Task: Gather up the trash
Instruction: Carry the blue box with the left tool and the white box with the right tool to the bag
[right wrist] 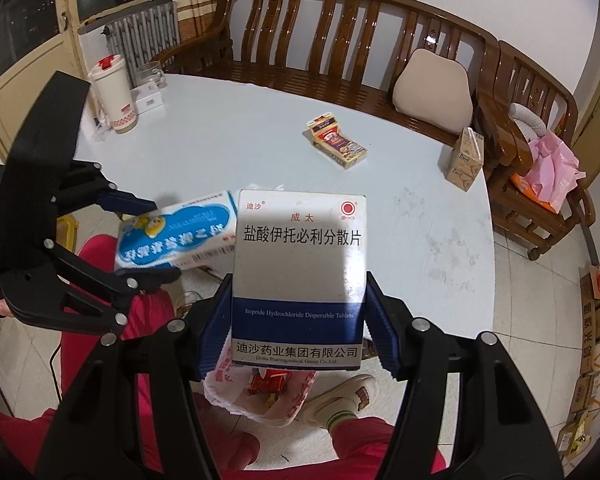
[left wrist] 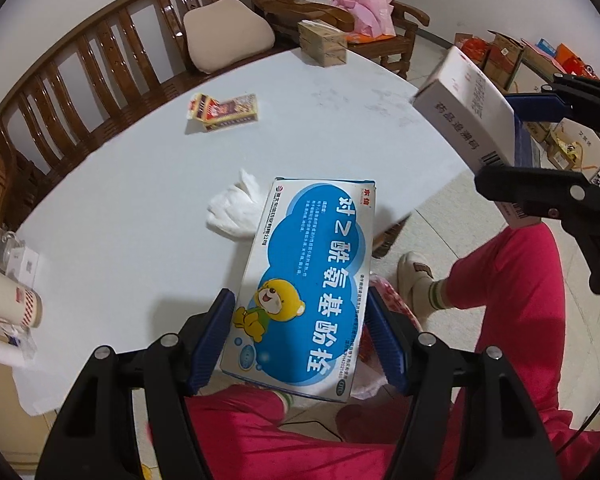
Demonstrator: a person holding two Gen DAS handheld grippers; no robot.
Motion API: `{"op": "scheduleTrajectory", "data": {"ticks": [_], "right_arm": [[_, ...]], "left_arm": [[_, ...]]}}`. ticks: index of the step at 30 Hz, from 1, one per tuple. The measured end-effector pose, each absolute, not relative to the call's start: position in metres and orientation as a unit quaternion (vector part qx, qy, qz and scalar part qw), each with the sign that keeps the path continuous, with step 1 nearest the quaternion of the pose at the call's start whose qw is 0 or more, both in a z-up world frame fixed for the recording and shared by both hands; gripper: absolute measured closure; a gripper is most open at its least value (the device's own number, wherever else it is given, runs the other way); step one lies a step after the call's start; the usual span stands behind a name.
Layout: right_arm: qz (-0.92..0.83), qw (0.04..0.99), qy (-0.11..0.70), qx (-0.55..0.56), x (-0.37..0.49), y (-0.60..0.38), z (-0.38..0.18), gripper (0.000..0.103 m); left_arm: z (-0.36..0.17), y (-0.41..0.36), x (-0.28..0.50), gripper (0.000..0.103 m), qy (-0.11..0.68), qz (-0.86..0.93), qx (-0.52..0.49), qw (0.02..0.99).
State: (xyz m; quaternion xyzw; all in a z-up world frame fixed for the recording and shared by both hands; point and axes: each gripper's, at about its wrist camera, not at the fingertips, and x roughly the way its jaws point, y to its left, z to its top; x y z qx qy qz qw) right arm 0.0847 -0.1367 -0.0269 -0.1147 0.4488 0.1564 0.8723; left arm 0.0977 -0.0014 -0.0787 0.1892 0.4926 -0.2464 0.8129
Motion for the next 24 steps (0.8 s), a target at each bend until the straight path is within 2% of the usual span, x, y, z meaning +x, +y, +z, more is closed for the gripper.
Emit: {"op": "scheduleTrajectory", "data": {"ticks": [13,24], "right_arm": [[0.157,0.853,0.483,-0.126,0.037,-0.133,-0.066,0.042],[0.157,0.836,0.511,-0.119,0.029,-0.126,-0.105,0.042]], "left_arm": [[-0.110,-0.011,0.052,0.039,0.496,-0.263,0.182,0.807],[-0.141,-0.007,0.048,0.039,0.517,-0.275,0.162,0.794]]}}
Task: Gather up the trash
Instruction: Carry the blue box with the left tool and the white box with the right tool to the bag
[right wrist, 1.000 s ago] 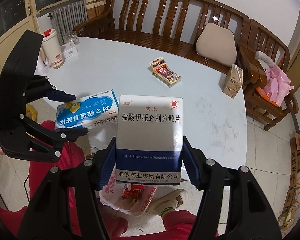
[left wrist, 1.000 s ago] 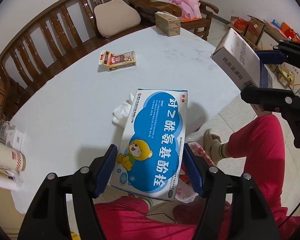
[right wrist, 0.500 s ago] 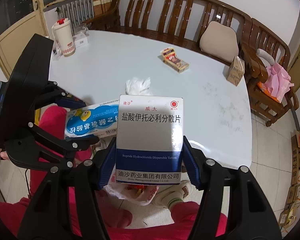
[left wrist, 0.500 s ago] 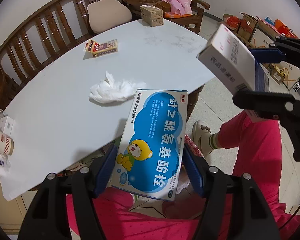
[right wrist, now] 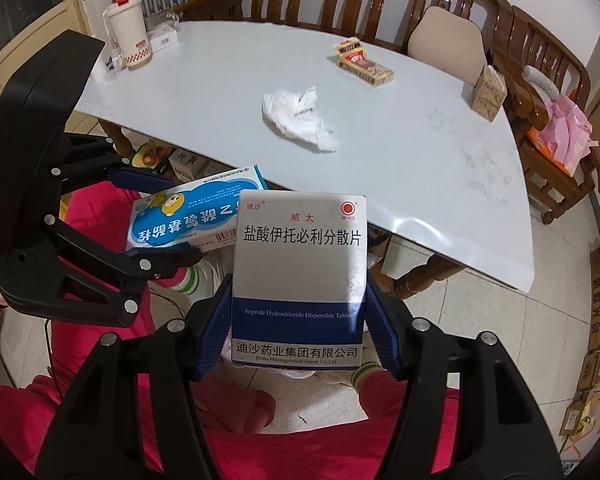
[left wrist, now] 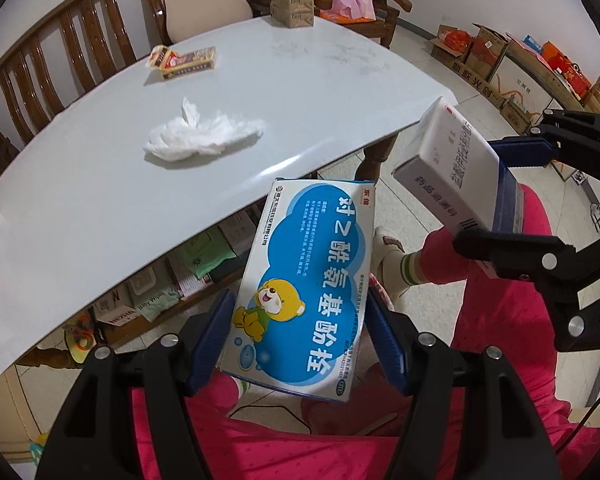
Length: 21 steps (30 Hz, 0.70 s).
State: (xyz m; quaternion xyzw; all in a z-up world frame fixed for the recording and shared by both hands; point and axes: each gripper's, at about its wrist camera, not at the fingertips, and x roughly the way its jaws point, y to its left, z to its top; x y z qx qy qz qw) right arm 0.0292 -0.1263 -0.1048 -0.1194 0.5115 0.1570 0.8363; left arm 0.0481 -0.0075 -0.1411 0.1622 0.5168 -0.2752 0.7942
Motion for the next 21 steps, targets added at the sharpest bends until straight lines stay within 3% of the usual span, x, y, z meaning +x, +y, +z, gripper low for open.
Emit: {"op": "scheduleTrajectory", "data": {"ticks": [21], "right_arm": [[0.139,0.812,0.561,-0.085,0.042,-0.138,-0.177,0.042]], "left_arm": [[-0.223,-0.008,0.054,0.039,0.578,-0.278,0.146,0.753]]}}
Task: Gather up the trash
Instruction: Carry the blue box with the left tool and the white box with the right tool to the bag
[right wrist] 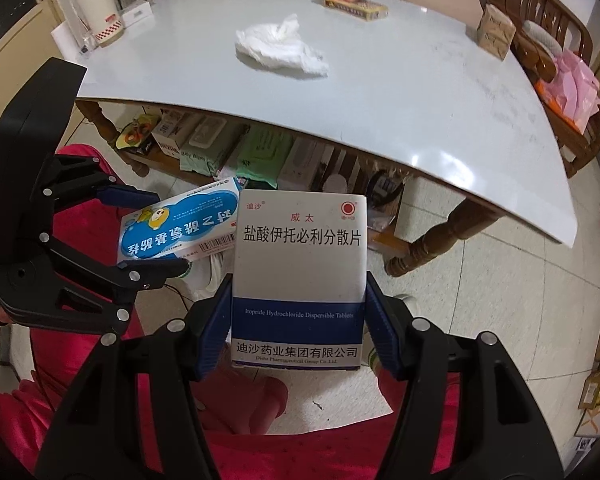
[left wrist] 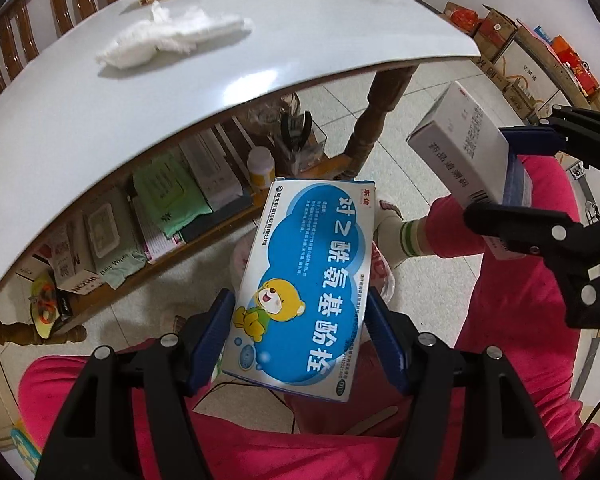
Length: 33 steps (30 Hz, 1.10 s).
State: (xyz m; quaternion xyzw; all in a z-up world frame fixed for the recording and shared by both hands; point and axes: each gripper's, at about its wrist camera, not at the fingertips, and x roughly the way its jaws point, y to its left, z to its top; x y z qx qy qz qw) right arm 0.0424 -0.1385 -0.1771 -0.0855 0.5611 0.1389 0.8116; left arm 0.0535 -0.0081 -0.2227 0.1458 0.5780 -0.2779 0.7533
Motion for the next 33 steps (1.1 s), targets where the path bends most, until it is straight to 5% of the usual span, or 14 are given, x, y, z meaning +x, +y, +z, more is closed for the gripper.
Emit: {"op": "scheduleTrajectory", "data": {"ticks": [33], "right_arm": [[0.123,0.750,0.648,-0.050,0.075,-0.148,-0.312,0.042]], "left_arm": [[-0.348,-0.034,0.090,0.039,0.672,-0.240,0.164,0.681]]}}
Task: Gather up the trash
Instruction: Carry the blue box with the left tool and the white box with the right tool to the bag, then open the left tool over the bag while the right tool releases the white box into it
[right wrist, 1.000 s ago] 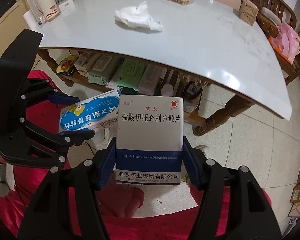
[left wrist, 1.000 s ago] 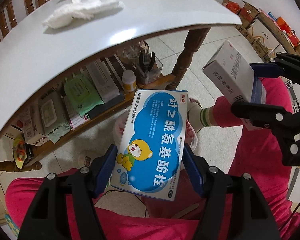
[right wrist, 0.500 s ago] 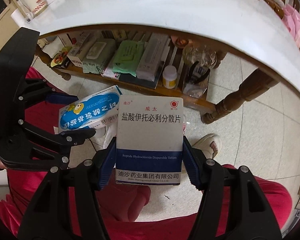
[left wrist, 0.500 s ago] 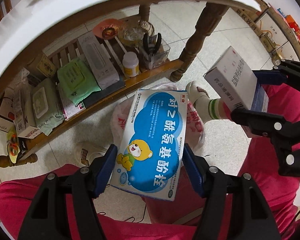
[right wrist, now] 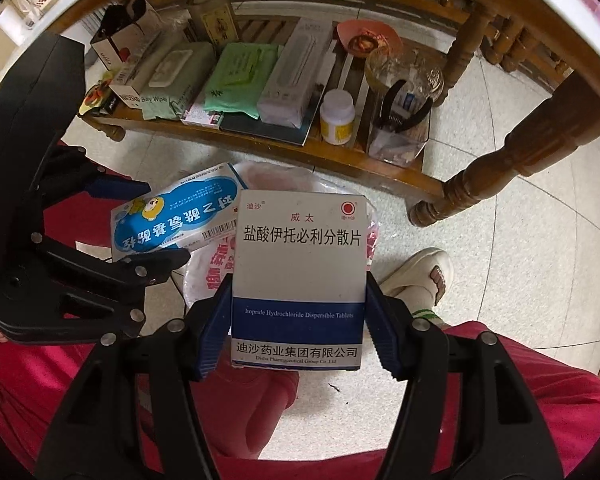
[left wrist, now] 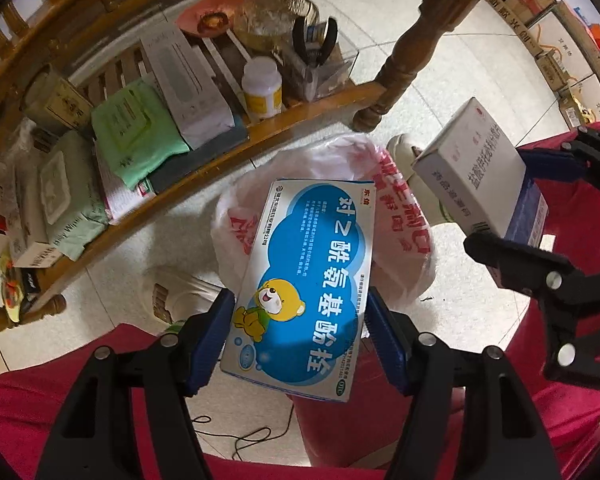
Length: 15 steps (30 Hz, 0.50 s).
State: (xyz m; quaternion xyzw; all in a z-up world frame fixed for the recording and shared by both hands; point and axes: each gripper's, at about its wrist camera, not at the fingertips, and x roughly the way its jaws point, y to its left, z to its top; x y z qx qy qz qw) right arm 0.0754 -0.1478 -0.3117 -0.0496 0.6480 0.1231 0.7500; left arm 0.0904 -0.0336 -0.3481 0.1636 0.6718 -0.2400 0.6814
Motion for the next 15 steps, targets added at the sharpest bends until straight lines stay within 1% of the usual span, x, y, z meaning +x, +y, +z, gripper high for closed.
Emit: {"op": "scheduleTrajectory", "data": {"ticks": [15], "right_arm": [[0.120,0.711,0.691,-0.045,0.090,-0.149,-0.372,0.042]], "left_arm": [[-0.406,-0.036,0.105,0.039,0.723,-0.222,0.160,0.634]]}}
